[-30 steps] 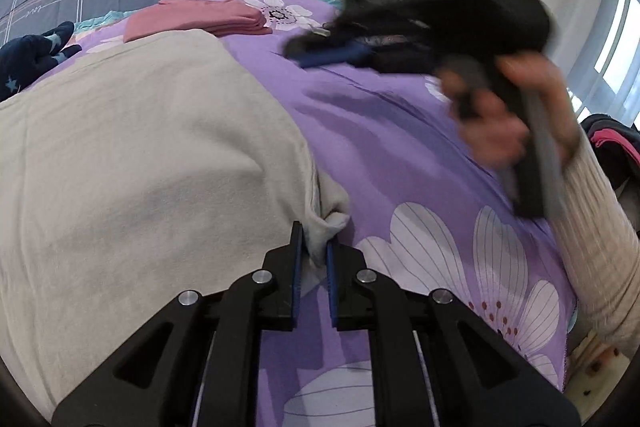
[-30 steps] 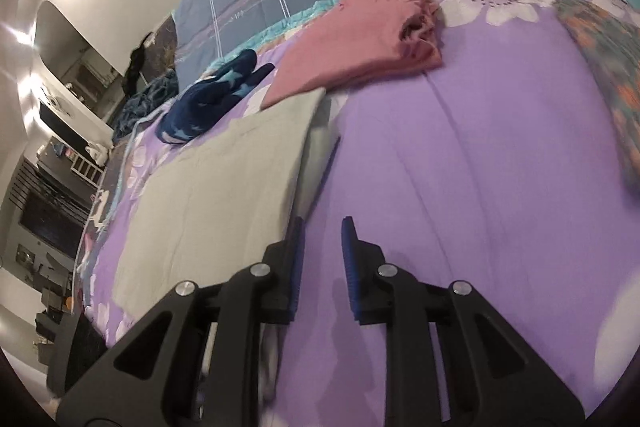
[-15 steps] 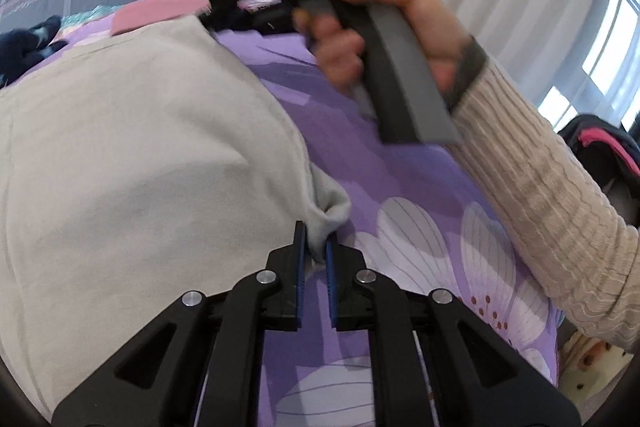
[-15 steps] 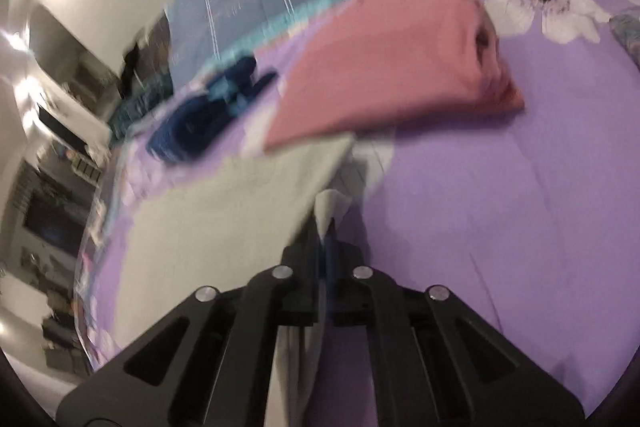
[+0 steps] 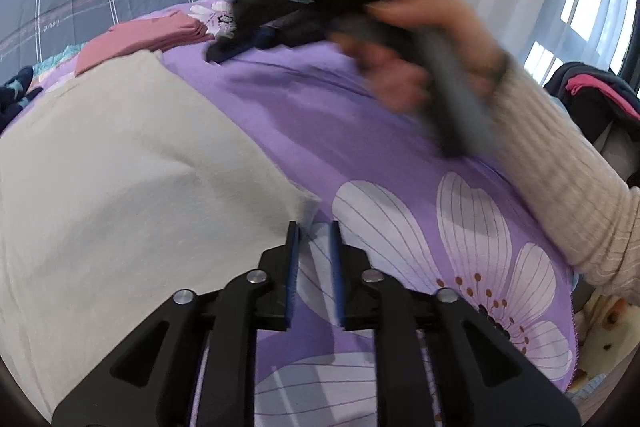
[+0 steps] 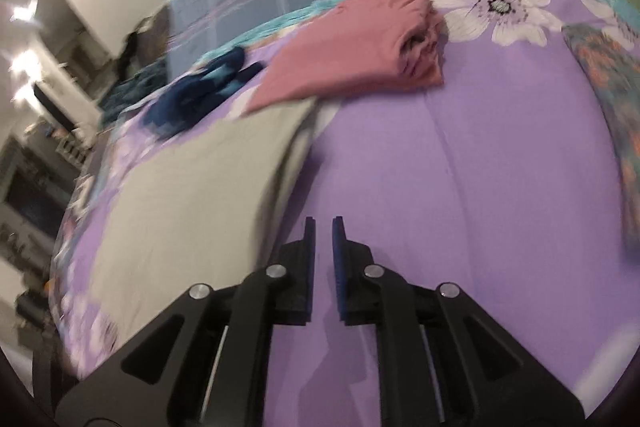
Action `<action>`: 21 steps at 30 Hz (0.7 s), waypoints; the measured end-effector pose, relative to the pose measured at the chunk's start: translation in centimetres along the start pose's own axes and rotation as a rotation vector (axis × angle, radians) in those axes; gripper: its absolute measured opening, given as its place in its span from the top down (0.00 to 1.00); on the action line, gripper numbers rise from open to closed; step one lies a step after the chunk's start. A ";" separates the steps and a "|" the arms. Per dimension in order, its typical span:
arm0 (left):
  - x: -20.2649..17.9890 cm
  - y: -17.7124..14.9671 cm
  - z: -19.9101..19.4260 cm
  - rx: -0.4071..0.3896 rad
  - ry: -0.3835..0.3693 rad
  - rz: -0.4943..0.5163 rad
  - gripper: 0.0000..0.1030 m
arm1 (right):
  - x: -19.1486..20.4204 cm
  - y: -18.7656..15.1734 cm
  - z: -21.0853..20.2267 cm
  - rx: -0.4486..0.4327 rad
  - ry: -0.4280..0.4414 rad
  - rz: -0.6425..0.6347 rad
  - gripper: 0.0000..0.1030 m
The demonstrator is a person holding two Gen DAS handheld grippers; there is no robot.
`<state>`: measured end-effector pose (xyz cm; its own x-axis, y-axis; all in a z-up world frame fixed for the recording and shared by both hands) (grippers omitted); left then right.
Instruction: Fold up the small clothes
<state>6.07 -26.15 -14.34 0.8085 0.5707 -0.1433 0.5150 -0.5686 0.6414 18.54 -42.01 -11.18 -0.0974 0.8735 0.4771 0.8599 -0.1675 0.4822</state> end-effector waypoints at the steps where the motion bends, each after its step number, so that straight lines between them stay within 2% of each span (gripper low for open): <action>1: 0.1 0.0 -0.3 -0.004 0.006 0.008 0.77 | 0.2 -1.2 -0.6 0.008 0.019 -0.004 0.89; 4: 0.0 -0.2 -1.6 -0.020 0.041 0.020 0.67 | 1.2 -6.5 -3.1 0.028 0.072 -0.025 0.89; 5: 0.2 -0.4 -2.2 -0.031 0.062 0.019 0.67 | 1.6 -8.5 -3.9 0.032 0.091 -0.030 0.88; 7: 1.0 -0.9 -3.7 -0.049 0.100 0.000 0.66 | 2.5 -10.2 -4.4 0.036 0.113 -0.032 0.85; 9: 2.2 -1.6 -5.1 -0.061 0.164 -0.022 0.65 | 3.4 -11.6 -4.5 0.045 0.127 -0.034 0.74; 11: 3.4 -2.2 -6.0 -0.058 0.218 -0.048 0.65 | 4.3 -12.0 -3.9 0.057 0.134 -0.037 0.55; 13: 4.3 -3.2 -7.1 -0.057 0.265 -0.094 0.63 | 4.8 -11.6 -2.8 0.072 0.130 -0.021 0.54; 16: 5.9 -4.1 -8.4 -0.048 0.341 -0.155 0.59 | 4.7 -10.8 -1.2 0.076 0.092 0.050 0.96; 18: 6.4 -5.1 -9.1 -0.043 0.377 -0.172 0.58 | 4.4 -10.7 -2.4 0.020 0.130 0.111 0.96; 20: 7.0 -6.2 -9.8 -0.033 0.406 -0.188 0.52 | 4.1 -10.9 -4.1 -0.027 0.109 0.124 0.96; 21: 7.7 -6.7 -9.8 -0.018 0.439 -0.210 0.51 | 3.7 -11.2 -4.1 -0.019 0.102 0.143 0.96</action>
<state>6.03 -12.16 -12.35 0.4895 0.8700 0.0583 0.6461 -0.4068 0.6459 6.51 -38.83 -11.76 -0.0260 0.7892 0.6136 0.8590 -0.2964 0.4175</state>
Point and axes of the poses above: each gripper's, at about its wrist camera, not at the fingertips, and z roughly the way its jaws point, x to its left, y to its top, the point moved 1 cm from there along z, roughly the way its jaws point, and after that the axes turned 4 degrees about x, right-handed, at the moved point
